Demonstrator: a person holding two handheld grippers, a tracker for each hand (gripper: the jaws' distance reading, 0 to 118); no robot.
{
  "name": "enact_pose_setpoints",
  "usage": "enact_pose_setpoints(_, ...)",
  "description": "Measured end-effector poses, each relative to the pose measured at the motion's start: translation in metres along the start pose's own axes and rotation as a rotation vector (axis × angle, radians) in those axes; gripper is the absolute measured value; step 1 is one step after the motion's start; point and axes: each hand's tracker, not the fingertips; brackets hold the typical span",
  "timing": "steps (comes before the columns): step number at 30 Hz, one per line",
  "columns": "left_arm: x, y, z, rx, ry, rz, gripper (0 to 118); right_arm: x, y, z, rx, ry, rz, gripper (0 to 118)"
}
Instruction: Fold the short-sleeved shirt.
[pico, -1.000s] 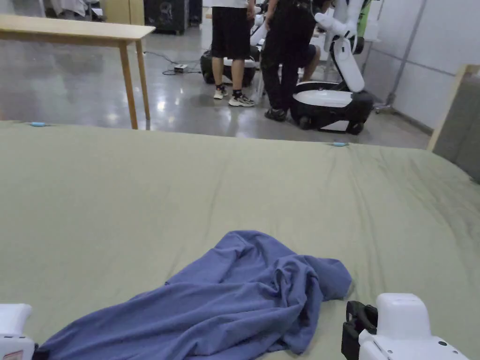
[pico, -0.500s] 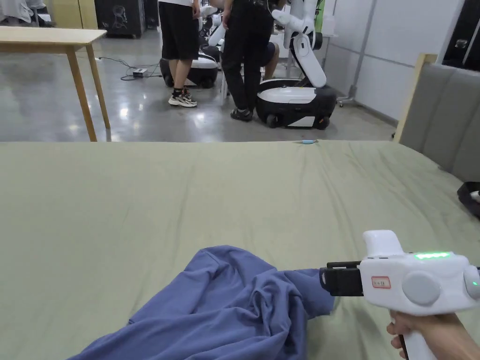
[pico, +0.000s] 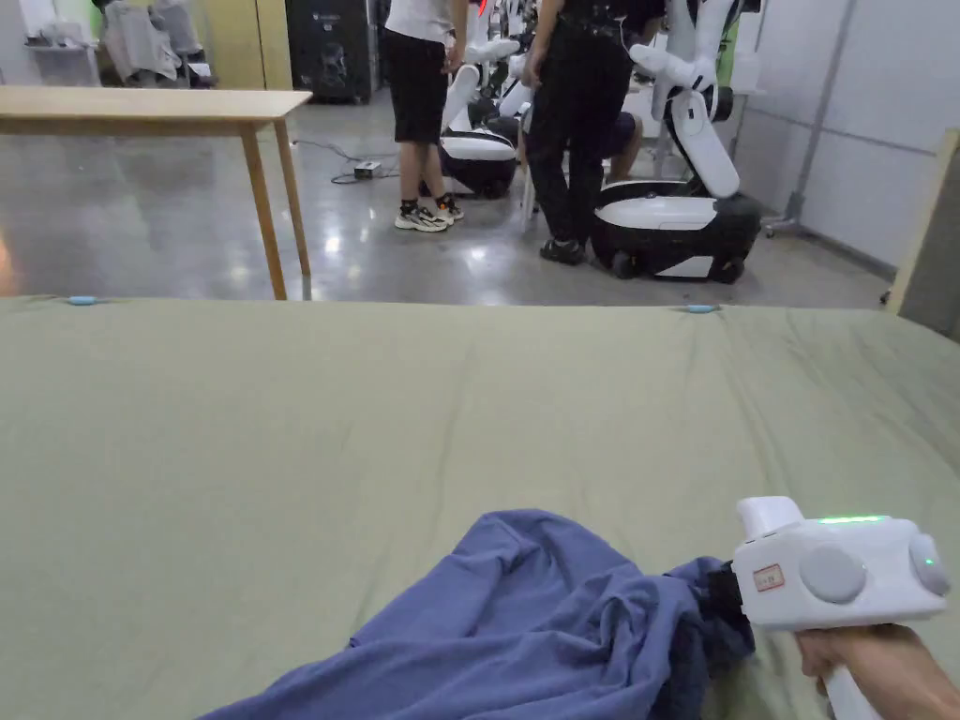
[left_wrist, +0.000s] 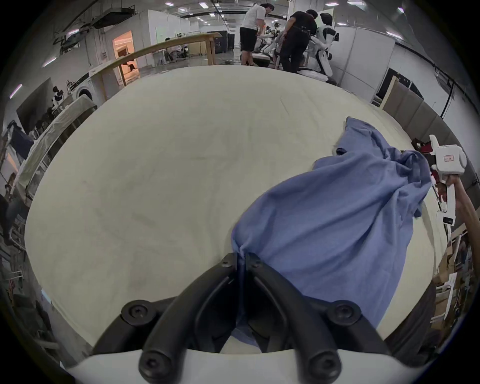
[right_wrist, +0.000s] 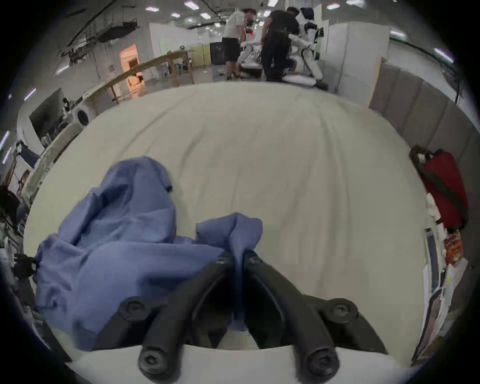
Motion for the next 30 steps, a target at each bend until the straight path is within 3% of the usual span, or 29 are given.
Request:
enact_pose_setpoints(5, -0.022, 0.026, 0.051, 0.164, 0.019, 0.046, 2, 0.027, 0.019, 0.077, 0.151, -0.003, -0.005, 8)
enact_pose_setpoints(7, -0.031, 0.045, 0.077, 0.232, 0.030, 0.060, 2, 0.018, 0.019, 0.132, 0.214, -0.012, -0.017, 8)
enact_pose_setpoints(16, -0.030, 0.111, 0.166, 0.464, 0.186, -0.013, 2, 0.046, 0.041, 0.268, 0.420, -0.031, -0.043, 8)
enact_pose_setpoints(21, -0.020, 0.144, 0.199, 0.561, 0.213, -0.027, 2, 0.046, 0.056, 0.309, 0.481, -0.046, -0.039, 8)
enact_pose_setpoints(30, -0.003, 0.202, 0.216, 0.610, 0.233, -0.035, 2, 0.051, 0.095, 0.325, 0.532, -0.095, -0.067, 8)
